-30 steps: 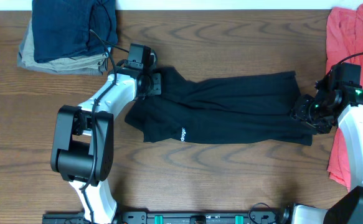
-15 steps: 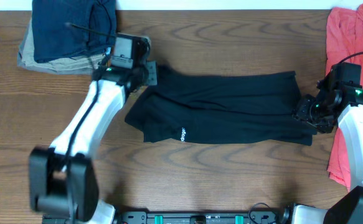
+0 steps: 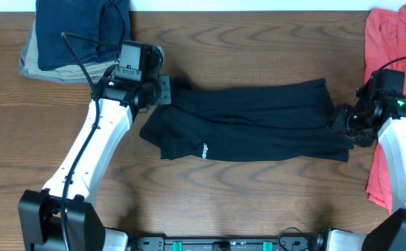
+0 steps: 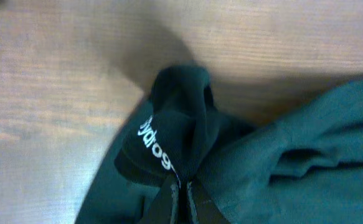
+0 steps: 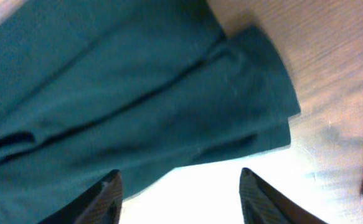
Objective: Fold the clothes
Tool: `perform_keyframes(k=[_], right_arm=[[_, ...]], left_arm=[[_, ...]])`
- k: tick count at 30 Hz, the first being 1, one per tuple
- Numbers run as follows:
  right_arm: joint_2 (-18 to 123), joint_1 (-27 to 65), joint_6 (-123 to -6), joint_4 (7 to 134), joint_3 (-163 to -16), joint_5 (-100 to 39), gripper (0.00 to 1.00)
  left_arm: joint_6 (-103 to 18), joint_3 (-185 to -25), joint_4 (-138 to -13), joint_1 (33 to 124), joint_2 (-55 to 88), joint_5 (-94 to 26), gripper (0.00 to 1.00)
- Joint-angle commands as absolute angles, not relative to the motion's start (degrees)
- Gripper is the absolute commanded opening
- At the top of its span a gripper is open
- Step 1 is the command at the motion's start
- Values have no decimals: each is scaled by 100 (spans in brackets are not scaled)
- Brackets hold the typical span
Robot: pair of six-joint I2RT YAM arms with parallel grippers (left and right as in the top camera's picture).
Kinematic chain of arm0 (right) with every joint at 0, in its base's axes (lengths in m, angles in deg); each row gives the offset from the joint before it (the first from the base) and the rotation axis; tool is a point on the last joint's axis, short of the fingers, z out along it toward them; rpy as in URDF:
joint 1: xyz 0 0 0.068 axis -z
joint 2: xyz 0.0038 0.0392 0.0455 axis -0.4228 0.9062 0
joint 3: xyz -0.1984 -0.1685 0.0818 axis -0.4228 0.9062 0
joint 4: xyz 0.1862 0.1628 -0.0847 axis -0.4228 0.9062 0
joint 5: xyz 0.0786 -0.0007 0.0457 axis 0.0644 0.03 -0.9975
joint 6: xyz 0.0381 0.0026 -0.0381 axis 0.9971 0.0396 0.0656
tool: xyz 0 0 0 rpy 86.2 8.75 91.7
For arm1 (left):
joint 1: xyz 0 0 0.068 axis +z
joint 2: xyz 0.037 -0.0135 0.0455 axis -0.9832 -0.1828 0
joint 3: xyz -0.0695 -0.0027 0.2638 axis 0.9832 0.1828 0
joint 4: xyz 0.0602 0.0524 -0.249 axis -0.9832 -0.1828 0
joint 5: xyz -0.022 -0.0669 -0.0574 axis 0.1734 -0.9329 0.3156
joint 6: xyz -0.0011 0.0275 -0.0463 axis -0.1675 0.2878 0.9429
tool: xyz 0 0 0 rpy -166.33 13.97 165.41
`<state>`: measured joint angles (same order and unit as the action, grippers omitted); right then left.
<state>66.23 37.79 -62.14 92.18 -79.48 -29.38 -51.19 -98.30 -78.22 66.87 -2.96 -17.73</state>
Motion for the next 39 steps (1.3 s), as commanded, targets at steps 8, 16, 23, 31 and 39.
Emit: perform_keyframes(k=[8, 16, 23, 31, 39], right_arm=[[6673, 3560, -6647, 7742, -8040, -2929, 72], [7573, 3499, -6645, 6241, -8062, -2888, 69], [8754, 3475, -6938, 5865, -8645, -2800, 65], [9761, 3291, -6999, 5504, -9106, -2547, 65], [10323, 3247, -6901, 5157, -9106, -2547, 61]], left_arm=[[-4898, -9821, -8357, 6615, -316, -1996, 6], [-4898, -9782, -8359, 6615, -316, -1996, 6], [-4898, -9771, -8359, 6615, -316, -1993, 6], [-4898, -9760, -8362, 6615, -318, -1996, 6], [-4896, -9760, -8366, 6615, -318, -1996, 6]])
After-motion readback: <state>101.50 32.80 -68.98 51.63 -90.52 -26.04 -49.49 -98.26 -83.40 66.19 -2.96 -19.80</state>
